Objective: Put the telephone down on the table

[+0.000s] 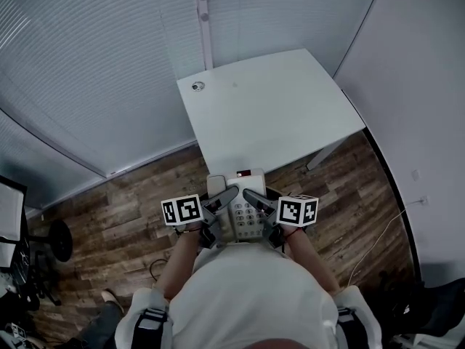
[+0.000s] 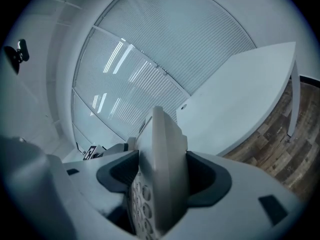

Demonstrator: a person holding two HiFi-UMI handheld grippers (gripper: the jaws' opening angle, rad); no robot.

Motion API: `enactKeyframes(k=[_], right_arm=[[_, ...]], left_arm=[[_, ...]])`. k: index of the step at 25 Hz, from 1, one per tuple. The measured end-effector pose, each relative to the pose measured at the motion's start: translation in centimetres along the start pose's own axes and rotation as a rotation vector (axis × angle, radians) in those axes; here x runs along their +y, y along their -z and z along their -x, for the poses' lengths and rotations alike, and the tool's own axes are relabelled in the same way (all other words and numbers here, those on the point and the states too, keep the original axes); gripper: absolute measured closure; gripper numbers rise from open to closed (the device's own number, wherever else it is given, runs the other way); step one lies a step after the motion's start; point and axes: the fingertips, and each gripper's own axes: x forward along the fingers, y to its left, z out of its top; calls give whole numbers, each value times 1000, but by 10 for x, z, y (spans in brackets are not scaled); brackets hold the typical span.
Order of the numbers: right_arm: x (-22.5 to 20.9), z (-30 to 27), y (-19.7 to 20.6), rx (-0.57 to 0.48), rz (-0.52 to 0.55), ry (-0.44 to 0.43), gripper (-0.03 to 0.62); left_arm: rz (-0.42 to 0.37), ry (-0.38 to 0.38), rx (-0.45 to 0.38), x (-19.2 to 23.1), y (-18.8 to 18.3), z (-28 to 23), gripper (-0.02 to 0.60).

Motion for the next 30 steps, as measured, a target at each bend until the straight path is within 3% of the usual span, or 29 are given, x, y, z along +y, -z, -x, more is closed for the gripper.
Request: enactKeyframes(k=[14, 30], right_arm=[[-12, -59, -35, 7, -8, 15, 296], [-16, -88, -55, 4, -6, 11, 296]], left_arm=[[12, 6, 9, 36, -58, -12, 156], [9, 2, 3, 52, -89, -18, 156]])
